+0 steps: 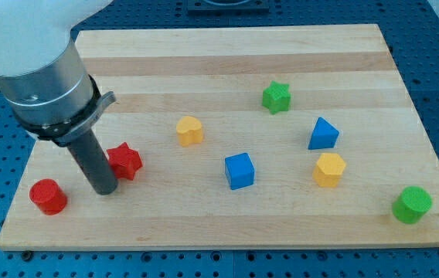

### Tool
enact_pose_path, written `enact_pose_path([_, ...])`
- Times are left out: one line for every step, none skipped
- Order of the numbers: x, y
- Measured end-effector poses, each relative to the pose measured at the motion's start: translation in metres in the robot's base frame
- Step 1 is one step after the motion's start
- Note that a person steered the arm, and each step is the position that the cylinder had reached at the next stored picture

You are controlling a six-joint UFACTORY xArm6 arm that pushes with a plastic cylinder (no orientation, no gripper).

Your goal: Move the red star very close to the red circle

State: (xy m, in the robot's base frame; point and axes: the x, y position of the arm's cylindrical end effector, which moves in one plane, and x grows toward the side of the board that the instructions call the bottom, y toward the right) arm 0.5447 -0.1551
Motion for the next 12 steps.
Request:
enact_pose_path([-0.003,0.062])
enact_pose_path([-0.026,0.077])
enact_pose_path([-0.035,0.071])
enact_pose_path([-0.043,0.041])
enact_pose_path([-0.041,0.023])
enact_pose_path([-0.037,0.001])
enact_pose_path([-0.023,-0.026])
enact_pose_path([-0.009,-0.053])
enact_pose_path([-0.029,-0.028])
enact_pose_path([-0.054,-0.011])
enact_pose_path([-0.066,-0.010])
enact_pose_path([-0.055,-0.043])
